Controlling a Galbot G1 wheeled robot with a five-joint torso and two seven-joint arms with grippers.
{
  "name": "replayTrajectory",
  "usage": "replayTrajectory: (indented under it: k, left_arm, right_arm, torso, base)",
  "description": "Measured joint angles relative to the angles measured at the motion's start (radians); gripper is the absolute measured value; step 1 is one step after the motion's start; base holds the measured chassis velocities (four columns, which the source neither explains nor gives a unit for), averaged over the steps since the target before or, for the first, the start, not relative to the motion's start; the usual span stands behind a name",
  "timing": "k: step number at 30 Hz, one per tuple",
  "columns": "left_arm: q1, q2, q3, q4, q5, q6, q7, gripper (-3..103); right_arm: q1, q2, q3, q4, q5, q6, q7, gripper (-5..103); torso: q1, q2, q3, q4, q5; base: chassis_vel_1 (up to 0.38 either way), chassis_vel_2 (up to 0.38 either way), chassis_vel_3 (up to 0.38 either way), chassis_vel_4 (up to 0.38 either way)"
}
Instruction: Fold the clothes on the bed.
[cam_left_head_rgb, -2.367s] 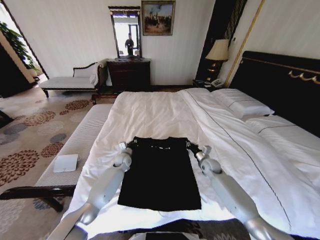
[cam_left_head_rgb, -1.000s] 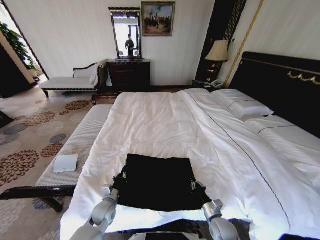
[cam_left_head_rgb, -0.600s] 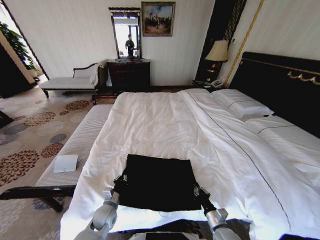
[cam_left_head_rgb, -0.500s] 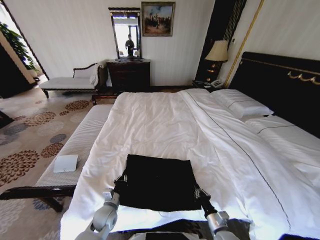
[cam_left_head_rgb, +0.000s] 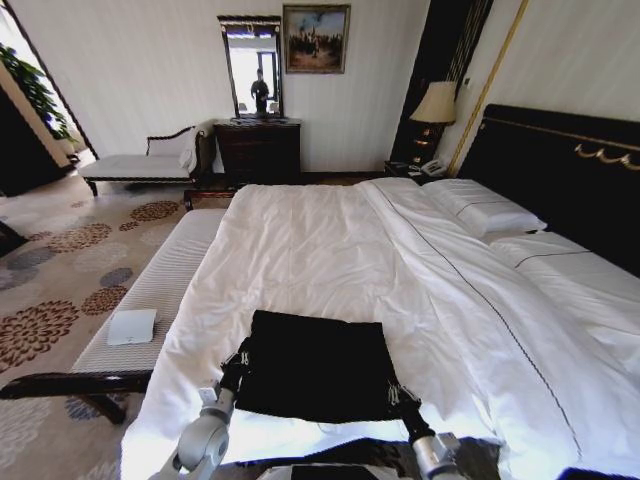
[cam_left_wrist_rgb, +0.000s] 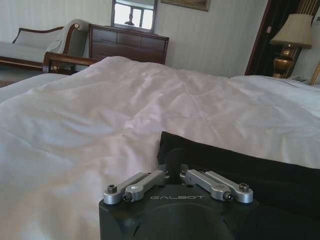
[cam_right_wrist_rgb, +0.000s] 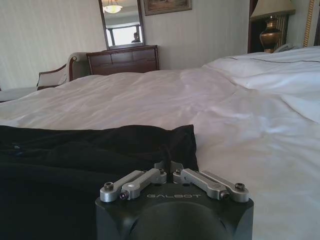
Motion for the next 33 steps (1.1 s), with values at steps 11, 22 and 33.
replayTrajectory:
  k: [11, 22, 33]
  left_arm:
    - [0.043, -0.004, -0.002, -0.02, 0.04, -0.004, 0.006, 2]
    - [0.086, -0.013, -0.014, -0.021, 0.058, -0.019, 0.019, 2]
    - [0.058, -0.021, -0.003, 0.011, 0.065, -0.013, 0.004, 2]
  right_arm:
    - [-0.009, 0.0, 0.001, -0.012, -0.014, 0.011, -0.005, 1]
    - [-0.013, 0.004, -0.007, -0.033, -0.039, 0.033, -0.012, 1]
    - [-0.029, 0.0, -0.009, -0.015, -0.046, 0.033, -0.012, 1]
  torso:
    - [0.0, 0.0, 0.0, 0.0, 0.0]
    - [0.0, 0.0, 0.0, 0.0, 0.0]
    - [0.0, 0.0, 0.0, 0.0, -0.0001]
  base:
    - [0.0, 0.0, 0.0, 0.0]
    - [0.0, 0.0, 0.0, 0.0]
    - [0.0, 0.0, 0.0, 0.0]
